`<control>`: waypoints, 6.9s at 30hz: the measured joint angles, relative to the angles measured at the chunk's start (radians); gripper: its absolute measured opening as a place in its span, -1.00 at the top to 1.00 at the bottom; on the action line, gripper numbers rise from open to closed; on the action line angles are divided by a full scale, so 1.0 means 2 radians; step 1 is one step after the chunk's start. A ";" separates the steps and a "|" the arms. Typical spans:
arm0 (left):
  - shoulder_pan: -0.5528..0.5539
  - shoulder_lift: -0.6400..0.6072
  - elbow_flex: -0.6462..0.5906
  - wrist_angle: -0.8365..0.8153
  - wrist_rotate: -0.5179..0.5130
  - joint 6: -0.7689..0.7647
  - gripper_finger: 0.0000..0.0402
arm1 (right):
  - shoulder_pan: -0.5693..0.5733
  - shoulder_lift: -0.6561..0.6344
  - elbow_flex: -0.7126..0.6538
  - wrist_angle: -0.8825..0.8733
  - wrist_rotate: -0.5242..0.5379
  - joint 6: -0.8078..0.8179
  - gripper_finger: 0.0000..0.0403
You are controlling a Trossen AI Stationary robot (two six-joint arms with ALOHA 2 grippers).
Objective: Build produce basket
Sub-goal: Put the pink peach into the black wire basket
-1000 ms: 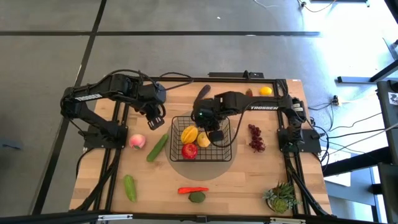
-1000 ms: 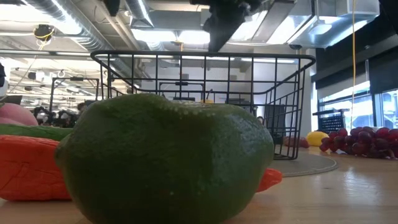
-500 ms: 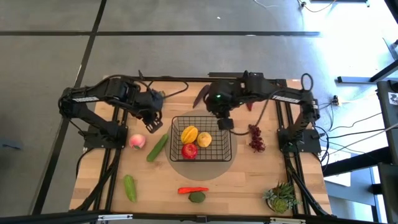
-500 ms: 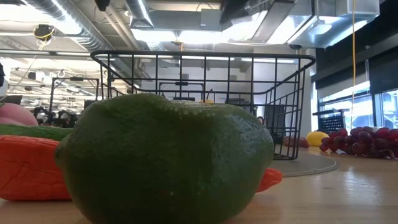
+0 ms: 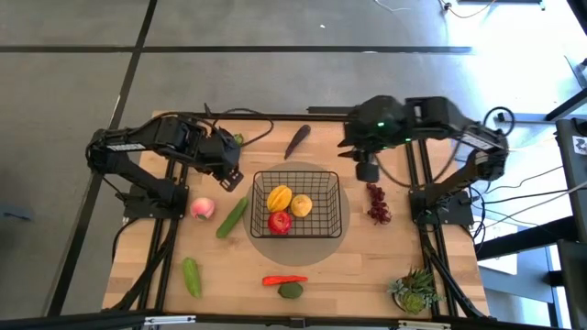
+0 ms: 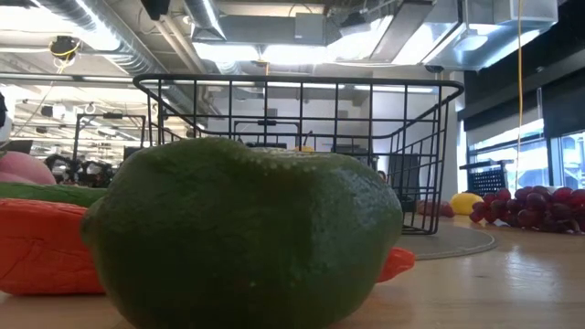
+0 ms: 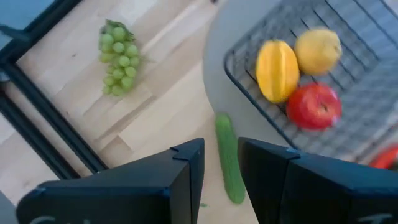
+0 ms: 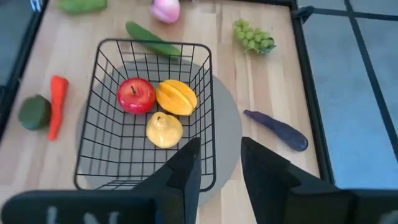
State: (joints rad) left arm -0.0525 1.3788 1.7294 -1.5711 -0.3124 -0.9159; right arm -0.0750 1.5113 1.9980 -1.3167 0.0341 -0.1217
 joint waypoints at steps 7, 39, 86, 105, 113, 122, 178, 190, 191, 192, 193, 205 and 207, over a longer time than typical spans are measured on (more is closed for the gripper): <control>0.036 0.000 0.000 0.000 -0.024 -0.011 0.57 | 0.000 -0.034 0.000 -0.006 0.000 0.019 0.46; -0.164 0.001 -0.228 0.169 0.166 -0.202 0.57 | 0.001 -0.051 0.000 -0.021 -0.031 0.043 0.46; -0.169 0.076 -0.237 0.150 0.164 -0.126 0.40 | 0.001 -0.050 -0.034 -0.008 -0.031 0.045 0.46; -0.188 0.072 -0.292 0.124 0.167 -0.167 0.40 | 0.001 -0.050 -0.044 -0.006 -0.031 0.044 0.46; -0.226 0.073 -0.292 0.085 0.166 -0.252 0.40 | 0.001 -0.050 -0.044 -0.006 -0.031 0.045 0.46; -0.244 0.073 -0.333 0.086 0.175 -0.369 0.40 | 0.000 -0.050 -0.044 -0.005 -0.031 0.038 0.46; -0.243 0.073 -0.443 0.119 0.110 -0.383 0.77 | 0.000 -0.050 -0.043 0.025 -0.031 0.029 0.46; -0.243 0.073 -0.443 0.119 0.109 -0.383 0.99 | 0.000 -0.050 -0.043 0.025 -0.031 0.029 0.46; -0.243 0.073 -0.443 0.119 0.109 -0.382 0.99 | 0.000 -0.050 -0.043 0.025 -0.031 0.029 0.46; -0.243 0.073 -0.443 0.119 0.109 -0.377 0.99 | 0.000 -0.050 -0.043 0.025 -0.031 0.029 0.46; -0.243 0.073 -0.443 0.119 0.109 -0.375 0.99 | 0.000 -0.050 -0.043 0.025 -0.031 0.029 0.46; -0.243 0.073 -0.436 0.111 0.113 -0.367 1.00 | 0.000 -0.050 -0.043 0.025 -0.031 0.029 0.46; -0.243 0.073 -0.426 0.095 0.113 -0.361 1.00 | 0.000 -0.050 -0.043 0.025 -0.031 0.028 0.46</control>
State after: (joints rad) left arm -0.5392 1.5257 0.8781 -1.3818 -0.0872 -1.6386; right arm -0.0746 1.4109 1.9110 -1.2667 -0.0282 -0.0657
